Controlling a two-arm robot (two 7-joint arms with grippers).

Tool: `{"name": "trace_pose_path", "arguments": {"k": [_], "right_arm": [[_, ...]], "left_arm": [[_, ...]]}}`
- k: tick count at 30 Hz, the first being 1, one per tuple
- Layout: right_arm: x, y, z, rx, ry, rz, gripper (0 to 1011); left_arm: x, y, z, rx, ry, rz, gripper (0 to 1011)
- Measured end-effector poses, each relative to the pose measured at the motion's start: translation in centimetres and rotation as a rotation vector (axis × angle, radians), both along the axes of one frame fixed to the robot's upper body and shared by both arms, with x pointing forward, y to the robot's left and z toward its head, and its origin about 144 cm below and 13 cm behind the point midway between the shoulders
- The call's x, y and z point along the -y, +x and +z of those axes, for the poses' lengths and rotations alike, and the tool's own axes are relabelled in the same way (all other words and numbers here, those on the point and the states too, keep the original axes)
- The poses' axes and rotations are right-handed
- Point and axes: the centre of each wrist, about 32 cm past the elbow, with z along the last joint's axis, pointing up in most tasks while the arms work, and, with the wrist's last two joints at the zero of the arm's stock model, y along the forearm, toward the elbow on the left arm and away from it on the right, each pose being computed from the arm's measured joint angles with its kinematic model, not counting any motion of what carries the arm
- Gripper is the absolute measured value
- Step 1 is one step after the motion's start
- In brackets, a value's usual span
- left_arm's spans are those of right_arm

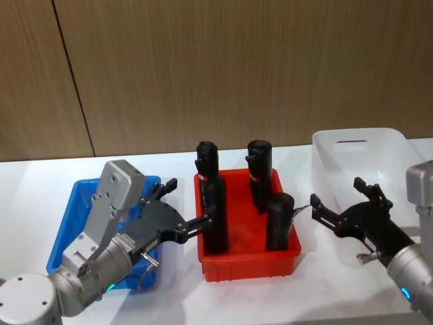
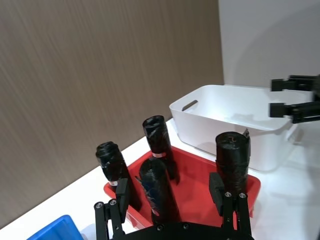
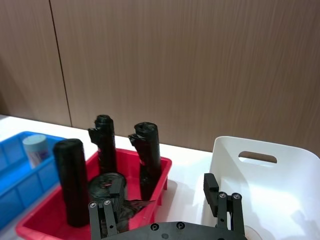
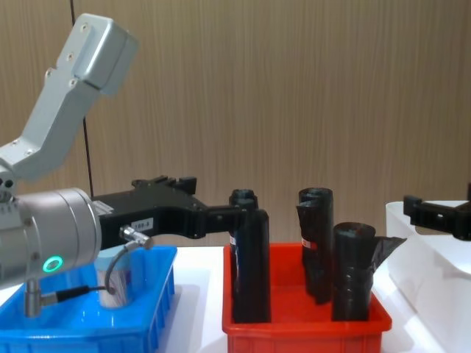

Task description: Pick the cotton swabs from the blue box and place them into the white box.

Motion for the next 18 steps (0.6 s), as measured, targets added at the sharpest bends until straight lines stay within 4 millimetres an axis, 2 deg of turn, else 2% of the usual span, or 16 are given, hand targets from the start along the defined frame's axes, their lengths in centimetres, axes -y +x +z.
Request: {"name": "trace_pose_path", "arguments": {"k": [8, 18], "right_arm": [[-0.9, -1.9, 0.3, 0.021, 0.035, 0.004, 1002], [-1.0, -2.3, 0.4, 0.024, 0.041, 0.004, 1002]], "left_arm": [[1.1, -0.8, -0.1, 0.035, 0.003, 0.07, 1004], [2.4, -1.8, -0.2, 0.082, 0.001, 0.16, 1004]]}}
